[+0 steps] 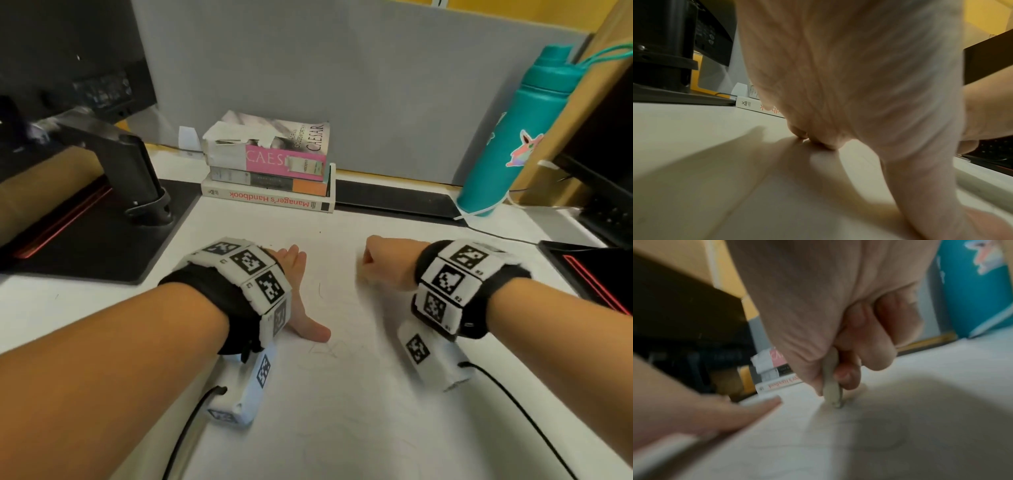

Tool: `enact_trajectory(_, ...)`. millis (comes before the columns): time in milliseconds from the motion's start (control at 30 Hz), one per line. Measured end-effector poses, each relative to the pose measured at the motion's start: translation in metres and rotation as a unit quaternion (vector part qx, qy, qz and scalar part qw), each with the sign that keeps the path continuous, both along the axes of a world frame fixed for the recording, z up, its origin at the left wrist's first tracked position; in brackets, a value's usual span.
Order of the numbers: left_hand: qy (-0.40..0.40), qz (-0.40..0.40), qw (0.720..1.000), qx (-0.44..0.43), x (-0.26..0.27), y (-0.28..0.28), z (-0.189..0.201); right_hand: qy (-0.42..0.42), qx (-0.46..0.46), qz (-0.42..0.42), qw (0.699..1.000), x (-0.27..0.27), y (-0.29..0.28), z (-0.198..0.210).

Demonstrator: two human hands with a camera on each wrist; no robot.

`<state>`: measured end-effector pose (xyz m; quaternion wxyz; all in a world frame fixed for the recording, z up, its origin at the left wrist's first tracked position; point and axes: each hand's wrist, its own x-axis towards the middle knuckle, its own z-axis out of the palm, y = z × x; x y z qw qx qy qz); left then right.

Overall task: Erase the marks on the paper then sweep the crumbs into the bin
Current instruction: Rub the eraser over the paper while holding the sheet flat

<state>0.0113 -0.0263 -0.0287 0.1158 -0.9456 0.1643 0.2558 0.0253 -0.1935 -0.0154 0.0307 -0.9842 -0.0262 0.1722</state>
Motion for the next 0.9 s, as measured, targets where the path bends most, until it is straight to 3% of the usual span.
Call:
enact_trajectory(100, 0.006, 0.004, 1.0, -0.001, 0.0, 0.0, -0.003, 0.006, 0.049, -0.014, 0.999, -0.004, -0.01, -0.006)
enact_trajectory(233, 0.007, -0.002, 1.0, 0.007, 0.003, -0.001, -0.002, 0.017, -0.052, -0.032, 0.998, -0.004, -0.027, 0.005)
enact_trajectory(400, 0.002, -0.004, 1.0, 0.021, 0.003, -0.002, -0.002, 0.003, 0.052, -0.007, 0.999, -0.003, -0.006, -0.007)
enact_trajectory(533, 0.001, -0.008, 1.0, 0.017, 0.006, -0.001, -0.005, 0.017, 0.005, -0.067, 0.998, -0.011, -0.034, 0.002)
enact_trajectory(600, -0.006, -0.011, 1.0, 0.022, 0.009, -0.003, -0.006, 0.011, 0.107, -0.122, 0.987, -0.011, -0.045, 0.002)
enact_trajectory(700, -0.004, -0.014, 0.999, 0.048, 0.018, -0.003, -0.011, -0.009, 0.288, -0.214, 0.934, -0.017, -0.056, 0.001)
enact_trajectory(767, -0.05, -0.048, 0.995, 0.066, 0.025, -0.011, -0.022, 0.009, 0.322, -0.24, 0.916, -0.021, -0.06, 0.0)
enact_trajectory(833, -0.097, -0.093, 0.991, 0.017, 0.018, -0.035, -0.025, 0.019, 0.327, -0.238, 0.914, -0.019, -0.06, 0.0)
enact_trajectory(900, -0.05, -0.155, 0.984, -0.07, -0.003, -0.068, -0.01, 0.015, 0.332, -0.24, 0.912, -0.014, -0.06, -0.001)
